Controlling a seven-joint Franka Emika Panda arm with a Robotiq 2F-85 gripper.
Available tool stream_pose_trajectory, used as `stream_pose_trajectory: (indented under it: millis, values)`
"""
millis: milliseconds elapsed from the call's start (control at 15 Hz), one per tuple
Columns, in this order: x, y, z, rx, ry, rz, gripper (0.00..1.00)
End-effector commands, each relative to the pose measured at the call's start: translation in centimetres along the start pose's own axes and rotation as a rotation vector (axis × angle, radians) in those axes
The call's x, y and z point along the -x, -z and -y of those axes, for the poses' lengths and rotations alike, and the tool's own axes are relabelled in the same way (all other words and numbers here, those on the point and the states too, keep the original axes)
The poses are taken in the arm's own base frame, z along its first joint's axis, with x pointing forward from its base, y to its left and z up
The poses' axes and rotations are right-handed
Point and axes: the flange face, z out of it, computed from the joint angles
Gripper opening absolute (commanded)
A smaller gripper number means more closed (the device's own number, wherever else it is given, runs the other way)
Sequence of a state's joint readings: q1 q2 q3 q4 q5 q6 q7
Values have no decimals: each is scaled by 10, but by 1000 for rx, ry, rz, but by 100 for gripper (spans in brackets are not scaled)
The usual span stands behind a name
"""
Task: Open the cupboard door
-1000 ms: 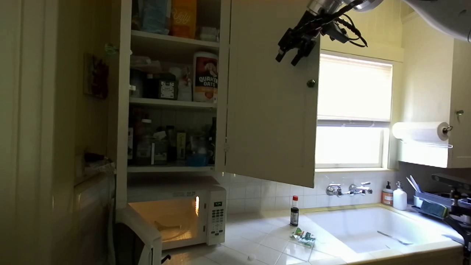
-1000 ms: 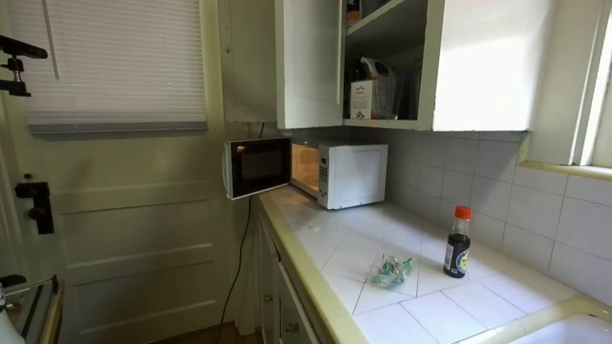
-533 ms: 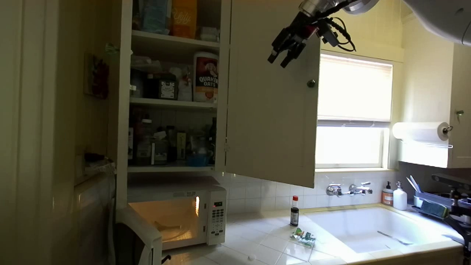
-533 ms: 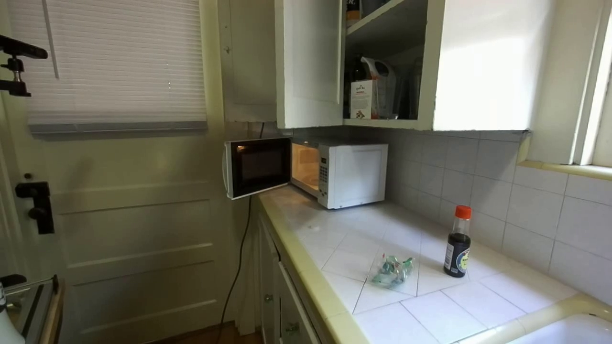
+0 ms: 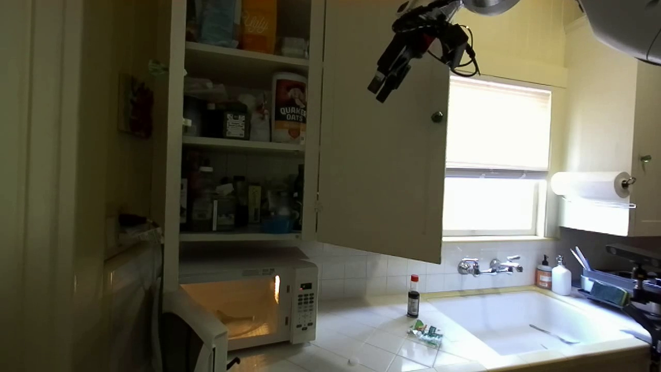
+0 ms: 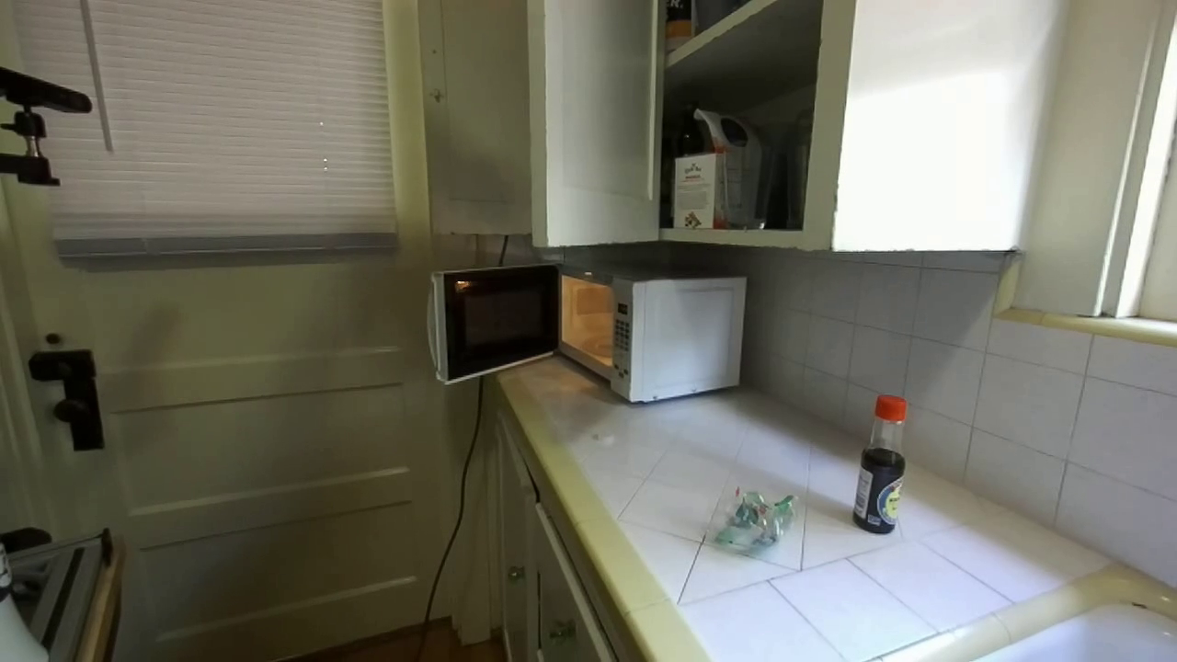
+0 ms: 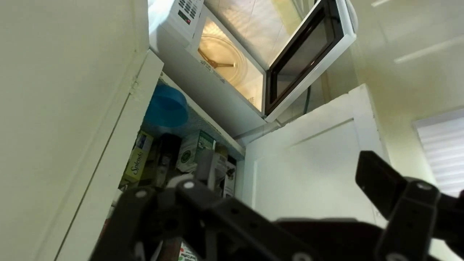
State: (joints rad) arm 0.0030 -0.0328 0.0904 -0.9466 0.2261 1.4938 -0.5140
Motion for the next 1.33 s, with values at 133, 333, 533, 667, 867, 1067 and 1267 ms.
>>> stream_pose_trajectory:
  millis: [133, 333, 533, 667, 867, 1067, 1267]
  values:
    - [17, 65, 65, 191, 121, 11, 100]
    - [35, 92, 78, 273, 50, 8, 100]
    - [57, 107, 65, 343, 57, -46, 100]
    - [73, 117, 46, 391, 37, -137, 100]
    - [97, 113, 18, 448, -17, -234, 100]
    - [112, 107, 15, 448, -43, -292, 100]
    - [120, 107, 33, 472, -55, -326, 100]
